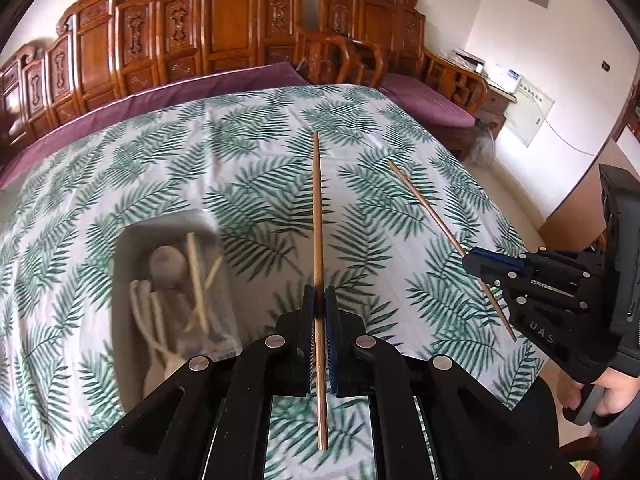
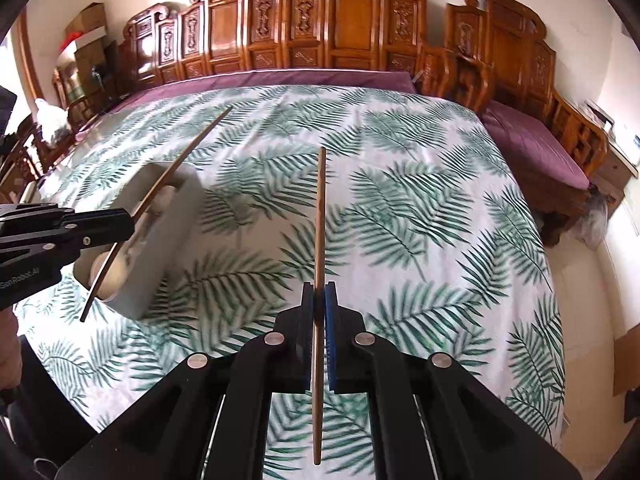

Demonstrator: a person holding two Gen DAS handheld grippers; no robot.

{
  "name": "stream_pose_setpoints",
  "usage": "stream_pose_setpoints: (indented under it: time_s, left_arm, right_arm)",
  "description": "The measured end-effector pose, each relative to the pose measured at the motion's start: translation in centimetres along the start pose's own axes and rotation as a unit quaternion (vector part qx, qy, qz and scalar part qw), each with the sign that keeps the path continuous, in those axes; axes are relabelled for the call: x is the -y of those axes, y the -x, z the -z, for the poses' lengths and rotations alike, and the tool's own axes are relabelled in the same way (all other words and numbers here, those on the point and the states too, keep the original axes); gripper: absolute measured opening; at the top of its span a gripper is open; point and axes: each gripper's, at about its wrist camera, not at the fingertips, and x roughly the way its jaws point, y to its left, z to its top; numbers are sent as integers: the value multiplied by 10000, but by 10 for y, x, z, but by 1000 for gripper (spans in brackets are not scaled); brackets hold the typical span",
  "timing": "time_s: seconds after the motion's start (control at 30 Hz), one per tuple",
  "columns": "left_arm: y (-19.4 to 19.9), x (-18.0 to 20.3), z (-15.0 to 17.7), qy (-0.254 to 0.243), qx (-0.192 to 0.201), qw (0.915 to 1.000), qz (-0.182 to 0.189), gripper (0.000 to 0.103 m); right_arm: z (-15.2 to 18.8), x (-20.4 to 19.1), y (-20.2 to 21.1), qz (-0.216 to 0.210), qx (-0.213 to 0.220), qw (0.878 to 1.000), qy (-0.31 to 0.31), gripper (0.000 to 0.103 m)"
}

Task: Organize utensils
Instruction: 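Carry both wooden chopsticks over the grey tray with both tools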

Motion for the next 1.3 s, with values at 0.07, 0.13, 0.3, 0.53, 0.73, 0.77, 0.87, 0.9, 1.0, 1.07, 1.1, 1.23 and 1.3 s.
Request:
stream_pose_setpoints:
  time_s: [0.07,0.13,0.3,0.53,0.73,0.77,0.87,0.9,1.0,1.07,1.1,1.23,1.3]
  left_arm:
    - [5,-14,3,49,23,10000,-69,4]
    - [7,-25,5,94,27,9999,-118,4]
    - [8,-57,11,276,-12,9992,-282,4]
    - [7,-90,19,436,-47,9982,-413,4]
    - [1,-109,22,548,-118,9972,-495,4]
    - [-1,-112,23,575,-134,9970,-510,4]
    - [-6,-117,23,633,-177,9964,-528,4]
    - [-8,-119,24,644,-185,9963,-537,4]
    - [-10,-124,23,688,-177,9959,-553,4]
    - [-11,-127,23,741,-165,9956,-556,4]
    - [-11,-128,23,756,-165,9955,-553,4]
    - [-6,-133,26,787,-116,9951,-581,5]
    - [-2,-137,27,792,-77,9950,-609,5]
  right_arm:
    - [-5,-13,0,-65,23,10000,72,6]
    - [-9,-24,0,-127,36,9998,143,6]
    - [-15,-49,-2,-245,41,9992,307,6]
    - [-22,-78,-7,-375,-1,9981,493,6]
    - [-27,-96,-11,-491,-31,9970,597,6]
    - [-28,-99,-12,-508,-33,9968,618,6]
    - [-31,-108,-14,-556,-45,9961,680,6]
    - [-32,-110,-15,-567,-49,9960,693,6]
    - [-34,-116,-18,-610,-73,9954,729,6]
    - [-35,-120,-21,-635,-88,9952,741,6]
    - [-36,-123,-22,-650,-98,9950,753,6]
    - [-39,-131,-27,-721,-130,9943,779,6]
    - [-41,-136,-30,-772,-149,9938,790,6]
